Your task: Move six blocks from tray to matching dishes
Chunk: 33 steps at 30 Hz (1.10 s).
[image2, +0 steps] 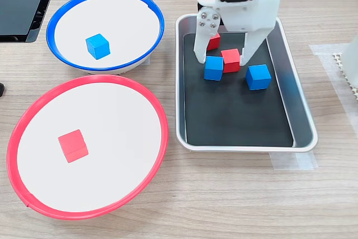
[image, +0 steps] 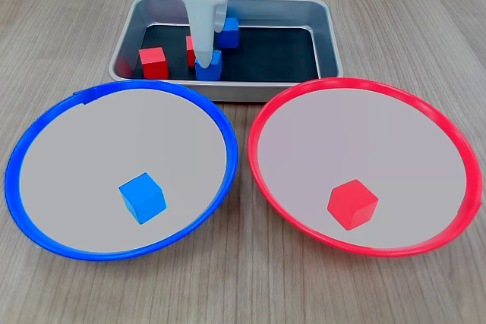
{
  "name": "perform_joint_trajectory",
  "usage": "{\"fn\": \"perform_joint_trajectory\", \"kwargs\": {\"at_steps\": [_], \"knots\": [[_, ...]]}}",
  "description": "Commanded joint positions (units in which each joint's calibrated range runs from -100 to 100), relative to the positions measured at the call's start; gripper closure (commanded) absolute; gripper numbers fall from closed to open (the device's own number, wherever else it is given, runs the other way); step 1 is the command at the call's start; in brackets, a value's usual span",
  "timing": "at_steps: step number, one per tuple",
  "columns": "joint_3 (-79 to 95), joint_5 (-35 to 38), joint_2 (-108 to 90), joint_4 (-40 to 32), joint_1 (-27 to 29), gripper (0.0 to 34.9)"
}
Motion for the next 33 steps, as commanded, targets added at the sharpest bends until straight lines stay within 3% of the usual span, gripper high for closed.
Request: {"fn": "perform_joint_trajectory", "kwargs": {"at_steps": [1,7,9,11,13,16,19,21,26,31,32,33], "knots": [[-2.1,0.0,1.7,-1.9,0.5,15.9],[-3.4,1.3,5.5,-5.5,1.8,17.8],[-4.6,1.6,6.6,-5.6,2.0,21.6],[-6.7,2.2,8.0,-5.5,2.1,32.2],[-8.4,2.9,8.3,-4.7,2.3,34.2],[-13.4,4.7,7.0,0.6,2.3,34.7],[-26.2,6.0,6.2,9.1,2.3,34.8],[-35.9,5.8,7.7,10.8,2.7,34.8],[-58.8,3.1,21.1,6.9,5.1,34.8],[-62.7,3.7,30.7,-1.0,6.3,34.5],[-62.2,4.1,31.2,-2.1,6.4,33.6],[-60.7,5.1,31.6,-3.6,6.4,28.2]]}}
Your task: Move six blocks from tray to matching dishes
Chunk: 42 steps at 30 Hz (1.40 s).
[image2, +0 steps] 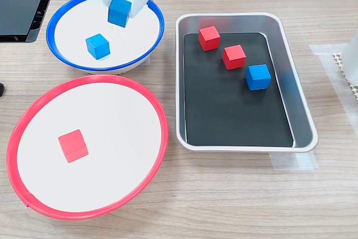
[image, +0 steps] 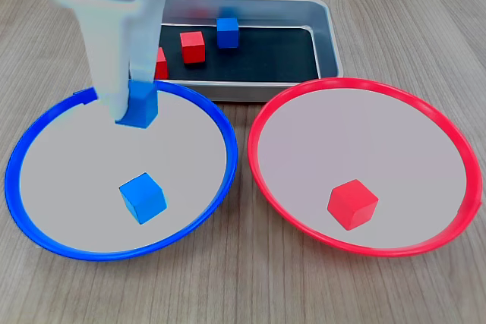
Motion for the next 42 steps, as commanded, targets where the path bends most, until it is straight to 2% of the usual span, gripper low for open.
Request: {"fn": "perform_joint_trajectory", "kwargs": {"at_steps": [1,3,4,5,8,9,10,11,15,18,19,22,25,27,33,36,42], "knots": [[0.4,2.6,0.7,-4.7,0.4,21.2],[1.9,3.3,0.1,-5.1,0.5,13.7],[3.1,3.4,-0.9,-5.3,0.7,12.2],[4.6,3.5,-2.4,-5.2,0.8,12.8],[9.9,4.4,-8.0,-4.1,0.9,15.6],[11.2,4.9,-9.4,-3.7,0.9,18.6],[13.7,5.8,-12.0,-2.8,0.9,29.1],[16.9,7.0,-15.5,-0.5,1.1,34.6],[27.4,12.6,-25.7,8.9,3.2,34.7],[36.4,16.2,-31.3,10.3,5.9,34.7],[39.2,16.8,-32.5,9.3,6.7,34.5],[45.4,17.9,-33.5,5.8,9.1,25.0],[48.5,19.3,-32.0,1.5,9.7,18.5],[50.5,20.5,-30.5,-2.0,9.7,17.0],[54.7,23.1,-27.8,-7.1,9.4,17.3],[55.9,24.0,-27.2,-8.8,9.4,18.6],[55.6,25.1,-25.6,-8.5,9.6,20.6]]}}
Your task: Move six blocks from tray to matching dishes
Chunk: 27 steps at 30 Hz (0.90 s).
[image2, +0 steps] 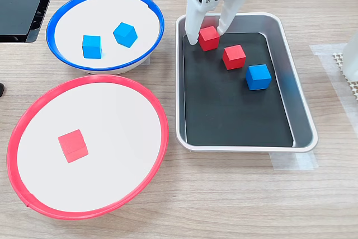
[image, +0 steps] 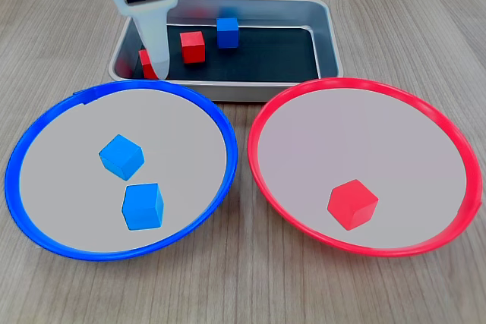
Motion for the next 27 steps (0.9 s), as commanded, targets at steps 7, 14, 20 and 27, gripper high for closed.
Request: {"fn": "perform_joint_trajectory", "kwargs": {"at_steps": [7,14,20,27], "knots": [[-6.9,-0.1,3.7,2.8,-0.8,34.8],[-26.7,-4.2,4.3,18.6,-18.5,34.8],[-42.5,-14.4,12.7,12.3,-33.1,34.8],[-45.8,-16.1,21.0,2.9,-36.9,26.1]]}}
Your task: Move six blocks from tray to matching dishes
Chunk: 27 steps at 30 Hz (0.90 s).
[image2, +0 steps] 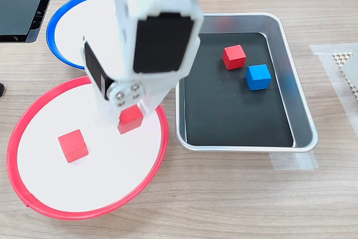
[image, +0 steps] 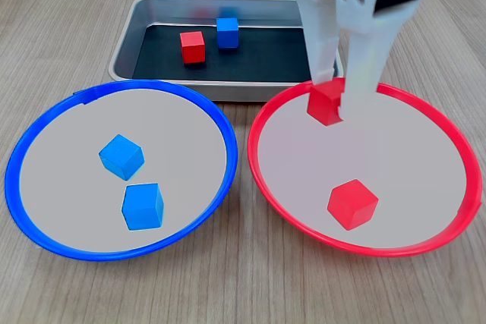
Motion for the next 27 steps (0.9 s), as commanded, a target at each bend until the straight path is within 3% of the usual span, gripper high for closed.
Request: {"fn": "perform_joint_trajectory", "kwargs": {"at_steps": [1,2,3,4,6,8,14,20,22,24,27], "knots": [[-1.7,0.0,1.3,-4.5,-1.0,18.3],[-1.3,0.4,1.3,-4.8,-0.9,12.3],[-1.1,0.7,1.2,-4.8,-0.8,9.1],[-0.8,0.9,0.8,-4.4,-0.7,8.9],[0.6,1.2,-1.4,-3.4,-0.2,12.4],[3.3,2.1,-5.6,-0.8,0.4,33.6],[20.3,7.6,-23.1,16.6,7.9,34.7],[41.3,13.9,-33.6,14.3,19.6,34.7],[47.9,14.3,-35.5,8.4,23.9,32.1],[51.0,13.9,-35.9,3.9,26.4,24.9],[52.0,13.1,-34.9,0.7,28.2,17.2]]}}
